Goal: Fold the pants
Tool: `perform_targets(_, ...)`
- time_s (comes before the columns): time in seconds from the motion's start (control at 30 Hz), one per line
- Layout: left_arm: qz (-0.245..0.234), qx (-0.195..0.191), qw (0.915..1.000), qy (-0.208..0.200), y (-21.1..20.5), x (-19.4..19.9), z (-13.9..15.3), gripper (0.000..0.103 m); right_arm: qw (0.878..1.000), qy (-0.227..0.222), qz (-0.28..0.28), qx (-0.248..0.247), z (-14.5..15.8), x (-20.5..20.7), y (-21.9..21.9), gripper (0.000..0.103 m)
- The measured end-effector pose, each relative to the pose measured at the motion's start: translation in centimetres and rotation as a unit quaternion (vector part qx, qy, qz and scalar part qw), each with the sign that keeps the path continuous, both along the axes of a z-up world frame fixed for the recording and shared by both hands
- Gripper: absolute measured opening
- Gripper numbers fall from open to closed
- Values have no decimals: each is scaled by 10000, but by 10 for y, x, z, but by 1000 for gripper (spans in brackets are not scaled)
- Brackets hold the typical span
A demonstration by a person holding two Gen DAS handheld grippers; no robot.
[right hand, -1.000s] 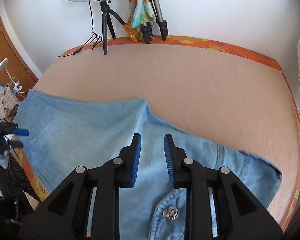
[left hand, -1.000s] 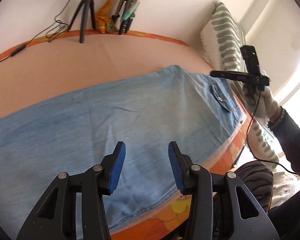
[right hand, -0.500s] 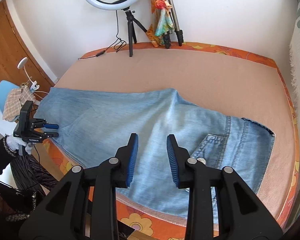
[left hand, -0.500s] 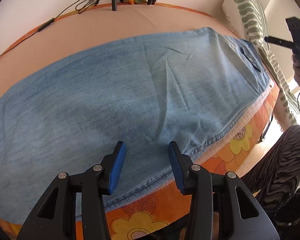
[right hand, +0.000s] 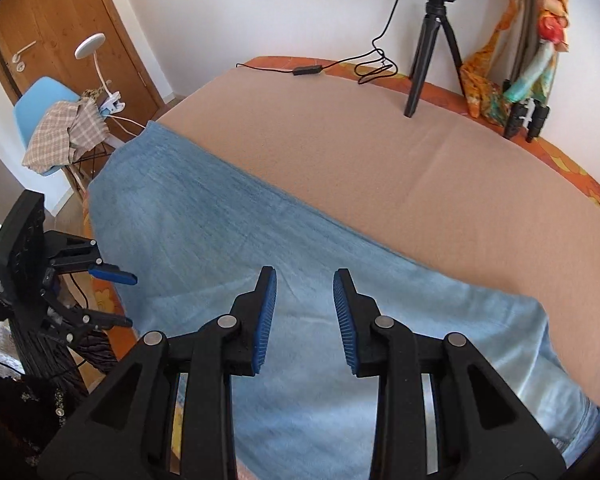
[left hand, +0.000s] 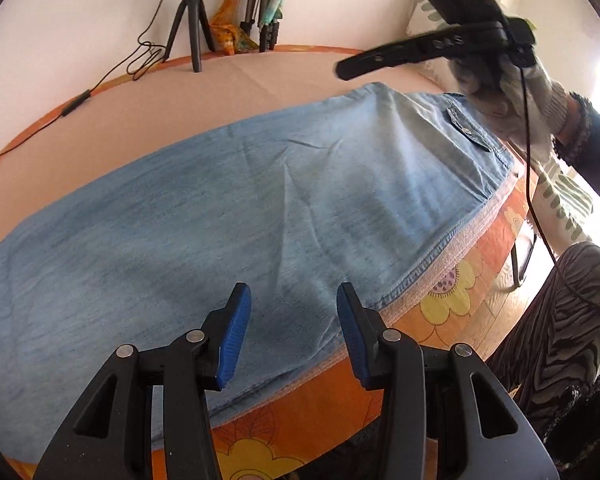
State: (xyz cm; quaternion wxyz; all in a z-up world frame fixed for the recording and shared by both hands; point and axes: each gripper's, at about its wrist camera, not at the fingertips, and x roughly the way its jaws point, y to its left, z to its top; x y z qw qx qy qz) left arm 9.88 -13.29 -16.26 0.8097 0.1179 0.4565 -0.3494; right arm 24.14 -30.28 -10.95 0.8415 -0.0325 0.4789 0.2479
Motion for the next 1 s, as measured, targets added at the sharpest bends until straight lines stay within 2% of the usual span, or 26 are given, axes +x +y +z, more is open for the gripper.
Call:
perform_targets(0.07, -139, 16, 9999, 54, -6, 1, -4, 42, 9996, 68, 256, -135, -13, 25, 22, 31)
perform_targets(0.2, -91, -94, 9997, 215, 0, 6, -9, 42, 9953, 66, 832, -496, -36, 55, 58, 31)
perform_targets(0.43, 382, -377, 9974, 487, 36, 20, -11, 42, 9876, 260, 1270, -883, -72, 89, 81, 31)
perform_targets(0.63, 630, -442, 9950, 639, 57, 24, -19, 42, 9863, 202, 1372, -898, -75, 86, 82, 31)
perform_targets(0.8, 632, -496, 9946, 663, 62, 23, -19, 42, 9772, -108, 1610, -1377, -74, 69, 94, 31)
perform_targets(0.9, 609, -481, 9948, 654, 62, 23, -18, 42, 9772, -84, 1552, -1447, -73, 70, 95, 29)
perform_targets(1.0, 590, -474, 9950, 647, 63, 22, -19, 42, 9705, -296, 1585, -1792, -72, 64, 101, 16)
